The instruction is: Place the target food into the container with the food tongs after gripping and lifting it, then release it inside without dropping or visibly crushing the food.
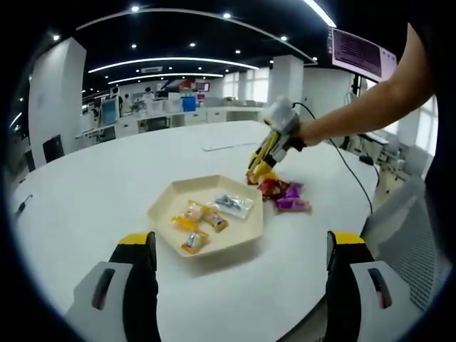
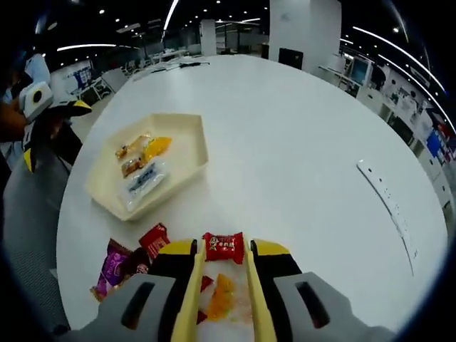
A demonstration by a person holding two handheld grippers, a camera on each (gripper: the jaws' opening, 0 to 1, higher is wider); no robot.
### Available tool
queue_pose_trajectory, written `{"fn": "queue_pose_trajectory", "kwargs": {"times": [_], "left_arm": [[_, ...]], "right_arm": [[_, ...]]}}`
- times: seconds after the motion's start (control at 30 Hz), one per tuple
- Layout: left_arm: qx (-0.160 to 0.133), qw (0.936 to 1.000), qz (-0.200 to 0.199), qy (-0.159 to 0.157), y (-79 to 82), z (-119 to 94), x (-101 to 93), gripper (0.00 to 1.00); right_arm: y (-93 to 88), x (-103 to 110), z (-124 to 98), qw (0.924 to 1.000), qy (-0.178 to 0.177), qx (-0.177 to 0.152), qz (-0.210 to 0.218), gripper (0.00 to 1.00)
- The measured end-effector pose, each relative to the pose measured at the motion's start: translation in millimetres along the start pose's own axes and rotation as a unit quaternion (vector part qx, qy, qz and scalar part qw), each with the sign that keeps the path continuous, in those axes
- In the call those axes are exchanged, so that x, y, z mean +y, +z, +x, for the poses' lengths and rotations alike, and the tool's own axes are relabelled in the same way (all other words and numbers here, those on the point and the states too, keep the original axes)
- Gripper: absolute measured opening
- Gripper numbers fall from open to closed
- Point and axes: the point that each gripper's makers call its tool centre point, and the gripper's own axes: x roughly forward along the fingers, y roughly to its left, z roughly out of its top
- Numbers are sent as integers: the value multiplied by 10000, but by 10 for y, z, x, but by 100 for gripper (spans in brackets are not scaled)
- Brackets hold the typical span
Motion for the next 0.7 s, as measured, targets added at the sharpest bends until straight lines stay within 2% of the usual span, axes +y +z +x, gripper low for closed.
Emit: {"fn": "queue_pose_trajectory", "kwargs": {"times": [0.03, 0.07, 0.5, 0.7], "left_arm": [[-3, 10000, -2, 0, 3, 0, -1, 95], [5, 10000, -3, -3, 0, 1, -2, 95], [-17, 10000, 14, 8, 8, -3, 3, 95], [-22, 10000, 49, -6, 14, -2, -7, 96]], "right_arm": [[-23, 33, -6, 9998, 68, 56, 153, 26], [-20, -18, 4, 9993, -71, 35, 359, 24], [-22, -73, -77, 9988, -131, 94, 470, 19], [86, -138, -218, 9986, -193, -17, 489, 20]]}}
